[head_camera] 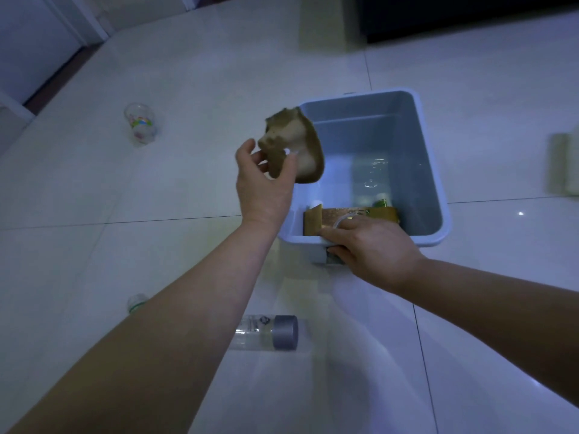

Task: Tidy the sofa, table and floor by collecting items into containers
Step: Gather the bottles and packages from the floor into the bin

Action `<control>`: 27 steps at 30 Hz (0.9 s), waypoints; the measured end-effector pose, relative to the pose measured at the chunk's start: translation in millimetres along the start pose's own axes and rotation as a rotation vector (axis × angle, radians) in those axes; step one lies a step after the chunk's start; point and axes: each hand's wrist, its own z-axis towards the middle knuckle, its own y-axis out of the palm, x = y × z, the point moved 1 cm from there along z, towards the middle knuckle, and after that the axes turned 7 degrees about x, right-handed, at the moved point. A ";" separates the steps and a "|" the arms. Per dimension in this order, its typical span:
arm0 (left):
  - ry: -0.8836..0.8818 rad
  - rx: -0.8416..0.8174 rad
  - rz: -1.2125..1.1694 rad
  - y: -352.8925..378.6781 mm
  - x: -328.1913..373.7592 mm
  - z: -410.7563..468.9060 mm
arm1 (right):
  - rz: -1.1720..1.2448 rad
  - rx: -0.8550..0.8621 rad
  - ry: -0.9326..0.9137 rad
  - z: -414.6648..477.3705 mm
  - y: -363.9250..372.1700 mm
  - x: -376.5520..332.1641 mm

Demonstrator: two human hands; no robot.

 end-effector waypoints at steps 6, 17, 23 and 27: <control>0.065 -0.194 0.226 23.2 6.3 -13.9 | -0.016 0.012 -0.001 0.7 -4.0 -1.3; 0.153 0.013 0.343 1.1 -20.5 -0.8 | 0.025 0.010 -0.008 -0.5 0.4 1.5; 0.056 0.006 0.559 -39.9 -62.5 2.0 | 0.022 0.010 -0.007 -1.0 0.9 1.4; -0.103 -0.252 0.729 -68.7 -95.6 1.1 | 0.017 0.009 -0.007 0.8 2.9 -0.1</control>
